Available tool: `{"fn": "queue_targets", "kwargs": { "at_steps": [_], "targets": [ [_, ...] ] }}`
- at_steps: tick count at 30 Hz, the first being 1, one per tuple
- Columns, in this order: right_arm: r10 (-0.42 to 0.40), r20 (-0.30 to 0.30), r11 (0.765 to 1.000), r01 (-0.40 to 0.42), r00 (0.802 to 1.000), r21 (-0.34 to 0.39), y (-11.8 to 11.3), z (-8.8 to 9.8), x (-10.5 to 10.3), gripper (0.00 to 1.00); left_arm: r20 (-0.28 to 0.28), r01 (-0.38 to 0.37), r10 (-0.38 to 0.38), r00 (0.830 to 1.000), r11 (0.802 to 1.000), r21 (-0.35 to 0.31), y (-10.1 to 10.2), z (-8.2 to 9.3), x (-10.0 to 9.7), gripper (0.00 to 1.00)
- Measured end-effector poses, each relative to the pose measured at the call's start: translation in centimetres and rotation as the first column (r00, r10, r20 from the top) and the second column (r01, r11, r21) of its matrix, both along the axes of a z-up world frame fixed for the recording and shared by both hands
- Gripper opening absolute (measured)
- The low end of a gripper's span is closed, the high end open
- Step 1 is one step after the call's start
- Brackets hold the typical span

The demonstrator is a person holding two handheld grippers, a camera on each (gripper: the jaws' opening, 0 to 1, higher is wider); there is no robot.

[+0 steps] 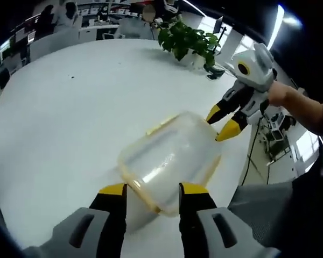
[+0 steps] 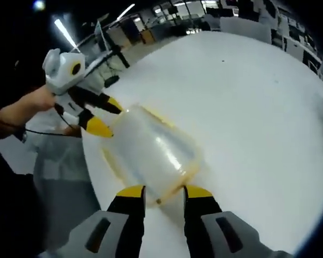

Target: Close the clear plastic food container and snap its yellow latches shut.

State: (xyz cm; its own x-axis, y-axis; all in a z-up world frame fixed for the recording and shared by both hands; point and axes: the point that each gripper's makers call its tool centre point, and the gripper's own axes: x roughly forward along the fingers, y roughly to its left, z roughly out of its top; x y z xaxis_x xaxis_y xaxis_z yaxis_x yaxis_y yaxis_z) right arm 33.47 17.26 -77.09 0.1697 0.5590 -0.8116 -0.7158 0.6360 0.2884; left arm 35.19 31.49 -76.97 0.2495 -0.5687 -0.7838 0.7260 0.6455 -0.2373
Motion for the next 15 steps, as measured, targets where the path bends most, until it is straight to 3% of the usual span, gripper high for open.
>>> {"fn": "queue_targets", "kwargs": {
  "at_steps": [3,5,7,10,15],
  "targets": [
    [0.042,0.019,0.999,-0.042,0.999,-0.022,0.1,0.1,0.0,0.27,0.065,0.062,-0.065,0.996,0.997,0.047,0.0,0.2,0.4,0.4],
    [0.06,0.032,0.998,-0.059,0.998,-0.027,0.0,0.1,0.2,0.27,0.122,0.153,-0.163,0.979,0.985,0.084,-0.1,0.5,0.3,0.39],
    [0.074,0.051,0.997,-0.072,0.996,-0.037,-0.2,0.2,0.5,0.26,0.12,0.178,-0.19,0.974,0.978,0.105,-0.1,0.6,0.1,0.38],
    [0.111,0.072,0.992,-0.106,0.991,-0.068,-0.7,0.3,1.0,0.26,0.17,0.256,-0.282,0.944,0.953,0.161,0.1,0.9,0.3,0.36],
    [0.183,0.113,0.982,-0.176,0.977,-0.07,-0.2,1.2,1.2,0.24,0.198,0.309,-0.336,0.921,0.939,0.154,-1.0,1.8,0.1,0.36]
  ]
}}
